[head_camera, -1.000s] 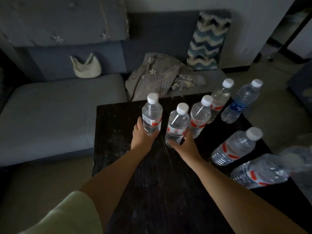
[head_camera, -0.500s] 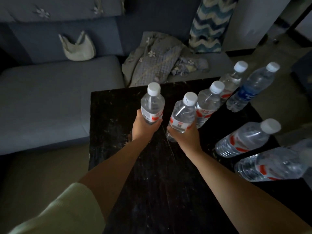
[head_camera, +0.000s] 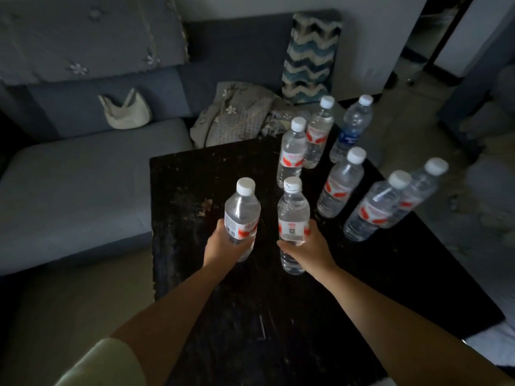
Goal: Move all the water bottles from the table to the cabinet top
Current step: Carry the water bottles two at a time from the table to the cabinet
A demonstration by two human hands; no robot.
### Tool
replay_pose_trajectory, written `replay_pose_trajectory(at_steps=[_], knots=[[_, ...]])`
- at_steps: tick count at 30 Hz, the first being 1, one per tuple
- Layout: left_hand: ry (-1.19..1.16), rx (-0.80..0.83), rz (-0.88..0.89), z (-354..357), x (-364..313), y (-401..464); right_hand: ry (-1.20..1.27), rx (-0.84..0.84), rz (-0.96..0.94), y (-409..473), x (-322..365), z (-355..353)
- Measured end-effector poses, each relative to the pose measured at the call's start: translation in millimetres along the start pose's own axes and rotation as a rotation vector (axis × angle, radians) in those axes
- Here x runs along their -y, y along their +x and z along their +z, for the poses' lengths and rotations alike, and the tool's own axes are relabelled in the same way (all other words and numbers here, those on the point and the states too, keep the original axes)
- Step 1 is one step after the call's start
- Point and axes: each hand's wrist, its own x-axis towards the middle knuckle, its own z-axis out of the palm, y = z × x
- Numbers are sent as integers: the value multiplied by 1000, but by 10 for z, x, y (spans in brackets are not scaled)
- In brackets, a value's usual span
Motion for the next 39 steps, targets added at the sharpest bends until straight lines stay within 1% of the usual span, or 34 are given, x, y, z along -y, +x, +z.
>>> replay_pose_trajectory(at_steps=[6, 11, 14, 16, 18, 20, 24, 28, 30, 32, 35, 39], knots=[[40, 96, 19, 247, -20, -851, 20, -86, 51, -853, -306, -485], [103, 287, 93, 722, -240, -1549, 21, -243, 119, -1767, -650, -1106], [189, 397, 191, 1120, -491, -1834, 35, -360, 208, -2230, -878, -1499], [214, 510, 267, 1438, -673, -2056, 54, -473, 289, -2576, -1057, -1779], [192, 623, 306, 1705, -785, -2232, 44, -565, 361, -2867, -1199, -1991], [208, 768, 358, 2033, -916, -2488, 37, -682, 442, -3262, -1369, -2217], [216, 1007, 446, 2578, -1059, -2973, 31, -845, 571, -4046, -1656, -2460], [329, 1238, 520, 3040, -1093, -3494, 115, -1031, 747, -4855, -1832, -2421], [431, 1370, 613, 3208, -1113, -3790, 169, -1148, 832, -5231, -1865, -2315], [491, 1492, 664, 3287, -1122, -4056, 213, -1245, 912, -5517, -1855, -2184], [573, 1635, 717, 3354, -1070, -4429, 283, -1371, 1005, -5908, -1814, -1861], [711, 1861, 834, 3324, -903, -4972, 370, -1553, 1126, -6412, -1661, -1281]])
